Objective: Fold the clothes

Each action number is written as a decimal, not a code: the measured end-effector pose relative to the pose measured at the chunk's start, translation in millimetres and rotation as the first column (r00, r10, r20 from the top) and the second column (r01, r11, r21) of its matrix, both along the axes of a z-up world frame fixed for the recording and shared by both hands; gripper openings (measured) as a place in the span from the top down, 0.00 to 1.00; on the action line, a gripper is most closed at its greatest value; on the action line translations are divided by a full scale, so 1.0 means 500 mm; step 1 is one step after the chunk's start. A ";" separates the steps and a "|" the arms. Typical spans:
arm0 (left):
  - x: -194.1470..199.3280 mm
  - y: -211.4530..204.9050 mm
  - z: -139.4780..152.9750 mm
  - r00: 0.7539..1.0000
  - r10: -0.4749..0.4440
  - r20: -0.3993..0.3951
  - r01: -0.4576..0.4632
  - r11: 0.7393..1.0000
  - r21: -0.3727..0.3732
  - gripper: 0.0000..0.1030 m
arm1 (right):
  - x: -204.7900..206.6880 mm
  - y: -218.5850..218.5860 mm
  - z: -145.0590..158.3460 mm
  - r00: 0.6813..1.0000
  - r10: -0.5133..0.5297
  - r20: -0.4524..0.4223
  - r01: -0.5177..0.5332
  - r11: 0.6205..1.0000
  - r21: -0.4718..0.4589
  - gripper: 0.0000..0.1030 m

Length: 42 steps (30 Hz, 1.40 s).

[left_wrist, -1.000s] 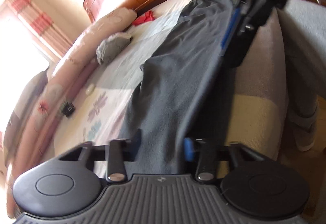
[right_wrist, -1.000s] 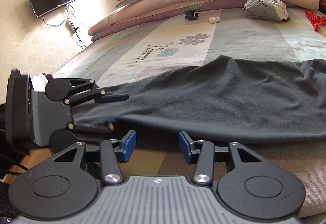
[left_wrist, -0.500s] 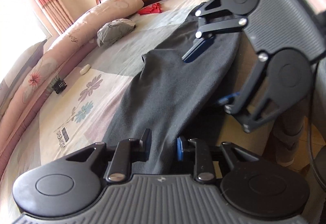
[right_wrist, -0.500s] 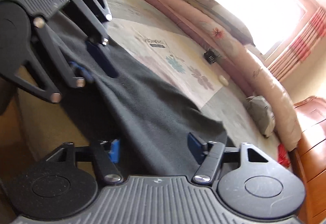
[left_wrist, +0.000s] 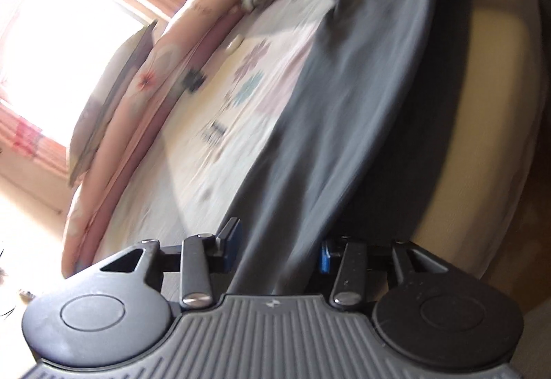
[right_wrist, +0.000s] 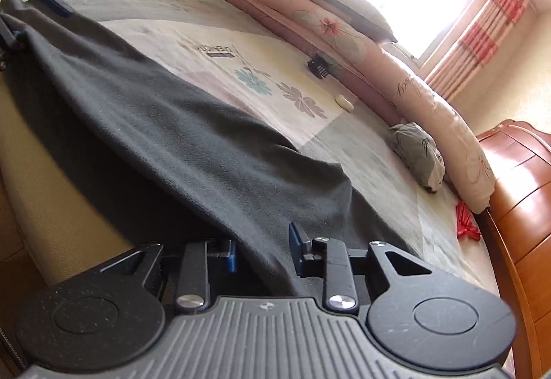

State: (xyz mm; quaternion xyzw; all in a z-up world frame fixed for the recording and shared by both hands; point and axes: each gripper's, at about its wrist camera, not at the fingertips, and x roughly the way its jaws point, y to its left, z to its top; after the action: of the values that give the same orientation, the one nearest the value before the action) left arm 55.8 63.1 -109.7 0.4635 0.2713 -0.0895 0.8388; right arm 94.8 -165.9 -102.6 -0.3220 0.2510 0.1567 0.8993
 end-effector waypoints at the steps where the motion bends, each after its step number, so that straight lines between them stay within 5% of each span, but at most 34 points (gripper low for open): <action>1: -0.003 0.014 -0.003 1.000 0.017 0.003 -0.017 1.000 0.025 0.56 | -0.001 -0.001 -0.003 1.000 -0.002 0.000 0.002 1.000 -0.004 0.68; 11: -0.025 0.070 -0.035 0.999 0.030 0.026 -0.036 0.961 0.273 0.58 | -0.005 -0.003 -0.021 0.998 0.047 0.033 -0.044 0.995 -0.094 0.72; 13: -0.031 0.069 -0.035 1.000 0.012 0.012 -0.015 0.959 0.283 0.86 | -0.007 -0.003 -0.019 0.997 0.072 0.029 -0.068 0.992 -0.105 0.88; 14: -0.033 0.067 -0.031 1.000 0.003 0.010 -0.006 0.960 0.280 0.93 | -0.009 -0.003 -0.015 0.996 0.085 0.038 -0.080 0.991 -0.111 0.93; 18: -0.042 0.058 -0.004 1.000 -0.025 0.010 0.022 0.966 0.257 0.99 | -0.012 -0.015 0.017 0.992 0.114 0.059 -0.108 0.988 -0.108 0.96; 29: -0.038 0.064 -0.023 0.997 -0.032 -0.065 0.047 0.967 0.250 0.98 | -0.015 -0.015 -0.014 0.986 0.161 -0.031 -0.164 0.971 -0.174 0.96; 34: -0.034 0.089 -0.030 0.993 0.028 -0.111 -0.002 0.973 0.231 0.89 | -0.020 -0.024 -0.022 0.984 0.163 -0.067 -0.173 0.966 -0.191 0.94; 39: -0.048 0.145 0.016 0.976 0.131 -0.176 -0.110 0.986 0.122 0.78 | -0.032 -0.103 0.028 0.984 0.086 -0.155 -0.096 0.994 -0.054 0.65; 42: -0.059 0.196 0.043 0.955 0.211 -0.210 -0.194 0.976 0.098 0.67 | -0.035 -0.169 0.047 0.981 0.010 -0.195 -0.009 1.000 0.009 0.64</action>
State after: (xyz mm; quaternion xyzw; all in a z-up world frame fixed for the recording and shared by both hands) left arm 26.4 161.1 -88.1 0.4520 0.4116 -0.0431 0.7902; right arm 77.6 -250.2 -78.8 -0.3027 0.3357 0.1927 0.8709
